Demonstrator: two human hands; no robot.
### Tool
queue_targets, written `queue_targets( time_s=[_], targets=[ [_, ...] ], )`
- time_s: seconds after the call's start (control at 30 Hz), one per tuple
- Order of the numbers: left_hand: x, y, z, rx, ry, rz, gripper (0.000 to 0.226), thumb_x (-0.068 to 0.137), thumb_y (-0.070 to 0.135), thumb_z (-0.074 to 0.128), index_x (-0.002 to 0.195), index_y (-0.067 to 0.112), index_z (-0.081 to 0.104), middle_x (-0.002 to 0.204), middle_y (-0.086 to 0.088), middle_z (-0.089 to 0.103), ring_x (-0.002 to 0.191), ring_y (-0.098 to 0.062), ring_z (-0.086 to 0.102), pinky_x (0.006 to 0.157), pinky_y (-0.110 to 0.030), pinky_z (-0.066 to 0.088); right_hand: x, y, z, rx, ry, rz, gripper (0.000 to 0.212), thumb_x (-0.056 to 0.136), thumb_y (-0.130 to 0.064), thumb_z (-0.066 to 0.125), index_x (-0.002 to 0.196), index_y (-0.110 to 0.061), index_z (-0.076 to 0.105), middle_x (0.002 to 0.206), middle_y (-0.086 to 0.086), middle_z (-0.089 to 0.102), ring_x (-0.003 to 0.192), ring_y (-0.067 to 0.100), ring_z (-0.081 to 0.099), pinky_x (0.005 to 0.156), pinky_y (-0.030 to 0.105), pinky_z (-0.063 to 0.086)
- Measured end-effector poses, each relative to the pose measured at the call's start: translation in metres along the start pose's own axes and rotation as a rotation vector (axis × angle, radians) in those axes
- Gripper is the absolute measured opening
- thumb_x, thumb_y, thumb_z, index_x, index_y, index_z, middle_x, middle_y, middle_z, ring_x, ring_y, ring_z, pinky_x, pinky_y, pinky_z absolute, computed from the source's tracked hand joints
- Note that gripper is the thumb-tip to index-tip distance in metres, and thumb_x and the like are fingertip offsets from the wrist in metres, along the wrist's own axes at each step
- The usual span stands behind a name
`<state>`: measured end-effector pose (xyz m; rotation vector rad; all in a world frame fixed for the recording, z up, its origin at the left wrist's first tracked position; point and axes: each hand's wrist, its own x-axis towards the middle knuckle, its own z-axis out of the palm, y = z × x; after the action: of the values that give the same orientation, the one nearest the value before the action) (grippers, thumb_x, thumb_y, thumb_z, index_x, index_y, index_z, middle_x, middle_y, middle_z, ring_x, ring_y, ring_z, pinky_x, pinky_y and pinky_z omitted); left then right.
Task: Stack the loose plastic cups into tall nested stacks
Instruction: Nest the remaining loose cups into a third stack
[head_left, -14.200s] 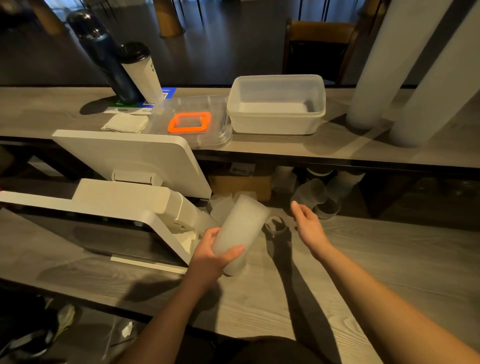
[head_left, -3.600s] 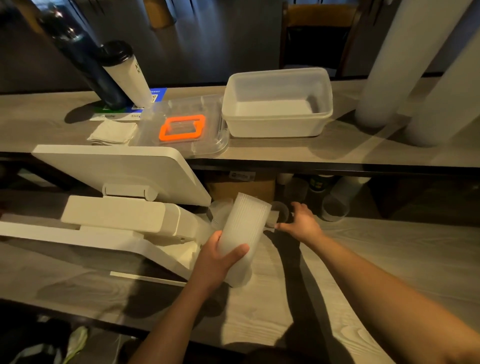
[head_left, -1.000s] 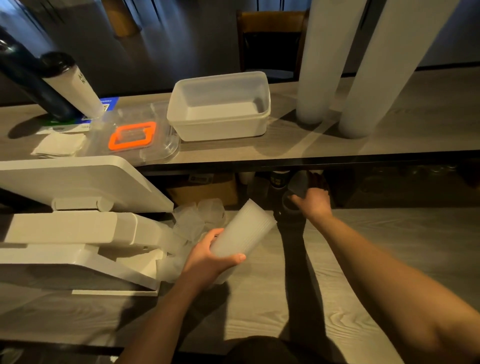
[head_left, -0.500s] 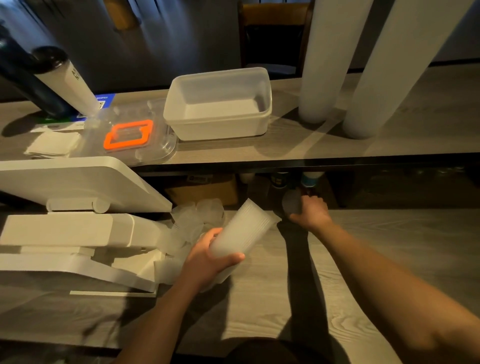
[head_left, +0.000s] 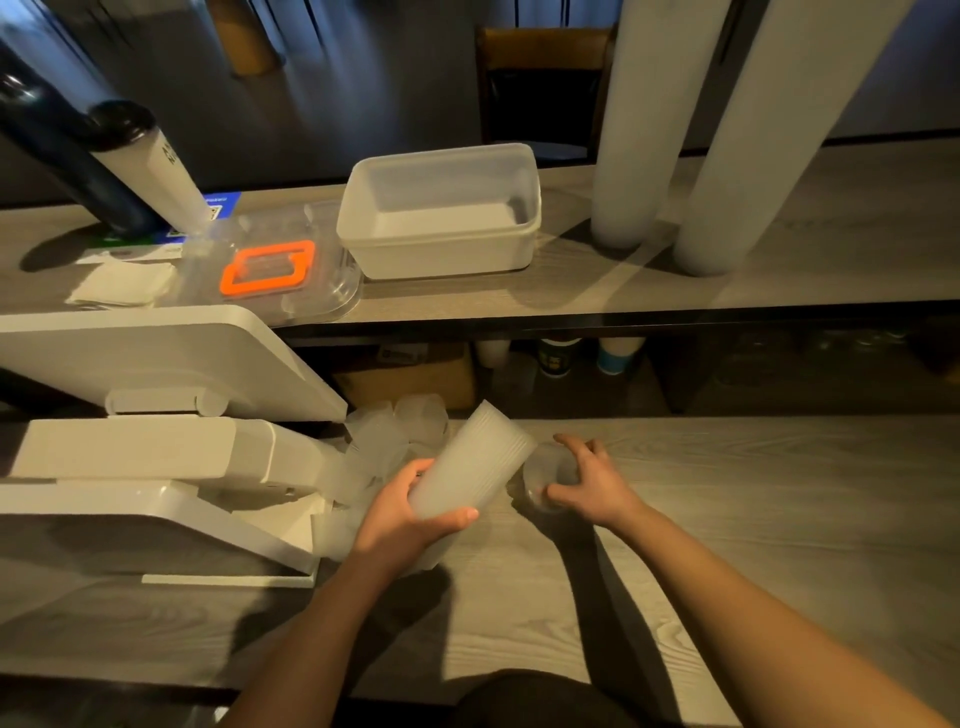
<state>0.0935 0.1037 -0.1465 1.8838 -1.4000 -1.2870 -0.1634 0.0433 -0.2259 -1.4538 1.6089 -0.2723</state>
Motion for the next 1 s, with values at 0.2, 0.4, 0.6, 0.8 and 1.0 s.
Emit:
queue_targets(
  time_s=[0.2,0.4,0.6,0.8,1.0],
  targets=[
    [-0.011,-0.004,-0.007,0.079,0.012,0.028,0.075,0.064,0.05,0.086,0.126,0.035,0.045,0.115,0.016,0.052,0.101,-0.007,0.055,0.069,-0.016,0.044,-0.017,-0.024,-0.028,0.554,0.108,-0.006,0.071,0.088,-0.04,0.071,0.145,-0.019,0.034,0.131,0.008,0.052,0.104,0.019,0.063,0.072,0.024,0.056],
    [-0.02,-0.004,-0.009,0.144,0.025,0.076,0.075,0.067,0.045,0.088,0.127,0.034,0.045,0.116,0.014,0.052,0.101,-0.004,0.054,0.074,-0.016,0.047,-0.032,-0.051,-0.048,0.777,-0.002,-0.176,0.04,0.097,-0.041,0.055,0.136,-0.031,0.053,0.126,-0.003,0.064,0.112,0.013,0.065,0.086,0.03,0.055],
    [-0.025,-0.005,-0.012,0.171,0.017,0.097,0.075,0.066,0.046,0.088,0.126,0.037,0.043,0.115,0.017,0.05,0.104,-0.008,0.054,0.083,-0.024,0.051,-0.039,-0.067,-0.047,0.487,-0.058,-0.308,0.045,0.092,-0.047,0.06,0.136,-0.044,0.052,0.13,-0.008,0.052,0.117,0.008,0.051,0.097,0.029,0.046],
    [-0.029,-0.011,-0.016,0.145,0.021,0.091,0.077,0.061,0.049,0.089,0.125,0.037,0.047,0.117,0.015,0.052,0.105,-0.009,0.056,0.085,-0.027,0.054,-0.045,-0.081,-0.036,0.389,-0.132,-0.336,0.039,0.097,-0.041,0.058,0.135,-0.045,0.053,0.127,-0.009,0.049,0.116,0.006,0.048,0.095,0.025,0.041],
    [-0.026,-0.01,-0.016,0.17,0.023,0.066,0.077,0.065,0.047,0.088,0.128,0.035,0.045,0.12,0.01,0.052,0.107,-0.011,0.055,0.089,-0.03,0.054,-0.056,-0.096,-0.004,0.436,-0.205,-0.271,0.049,0.102,-0.055,0.028,0.148,-0.041,0.037,0.143,-0.019,0.038,0.129,0.002,0.037,0.105,0.022,0.03]
  ],
)
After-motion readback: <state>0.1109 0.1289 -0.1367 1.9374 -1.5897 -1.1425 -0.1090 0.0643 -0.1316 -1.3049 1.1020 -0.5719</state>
